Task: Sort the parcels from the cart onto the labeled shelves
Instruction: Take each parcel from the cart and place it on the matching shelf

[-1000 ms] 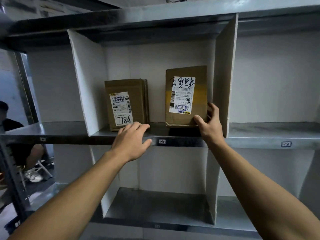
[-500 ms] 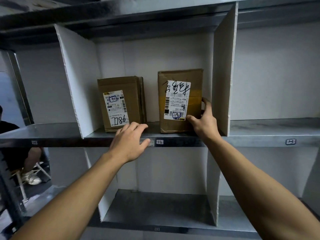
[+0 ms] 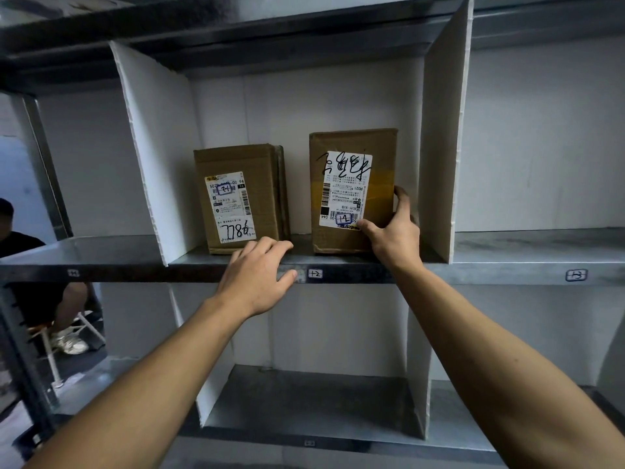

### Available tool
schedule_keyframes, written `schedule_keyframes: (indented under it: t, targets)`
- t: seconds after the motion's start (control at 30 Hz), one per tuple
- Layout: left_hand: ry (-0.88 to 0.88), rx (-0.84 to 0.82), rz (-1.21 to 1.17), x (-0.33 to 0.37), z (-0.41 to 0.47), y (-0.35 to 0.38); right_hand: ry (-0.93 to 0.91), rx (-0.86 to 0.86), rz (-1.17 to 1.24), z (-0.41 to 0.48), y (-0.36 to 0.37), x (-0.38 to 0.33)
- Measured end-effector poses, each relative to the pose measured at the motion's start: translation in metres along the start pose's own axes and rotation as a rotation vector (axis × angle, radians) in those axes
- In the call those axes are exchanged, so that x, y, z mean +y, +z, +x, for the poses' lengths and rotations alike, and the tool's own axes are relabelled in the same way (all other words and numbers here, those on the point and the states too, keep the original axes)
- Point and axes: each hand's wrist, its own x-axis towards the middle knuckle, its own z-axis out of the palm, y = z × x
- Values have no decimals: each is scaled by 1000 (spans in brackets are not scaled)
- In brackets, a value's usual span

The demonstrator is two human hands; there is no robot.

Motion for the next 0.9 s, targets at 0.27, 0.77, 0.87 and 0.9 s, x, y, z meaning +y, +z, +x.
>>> schedule_keyframes:
  t: [0.27,0.77,0.87,0.9]
  targets:
    - [-7,-10,-5,1,-13,-4,2,0,-49,-6,-1,-2]
    - [30,-71,-62,6,-75,-24,-387,-28,-567,-128,-21,17]
    - [60,-104,-82,15,-98,-24,-429,-84,-789,-166,-36,19]
    - [77,-115,-84,20,-107,-23,-415,-105,-846,-180,-42,19]
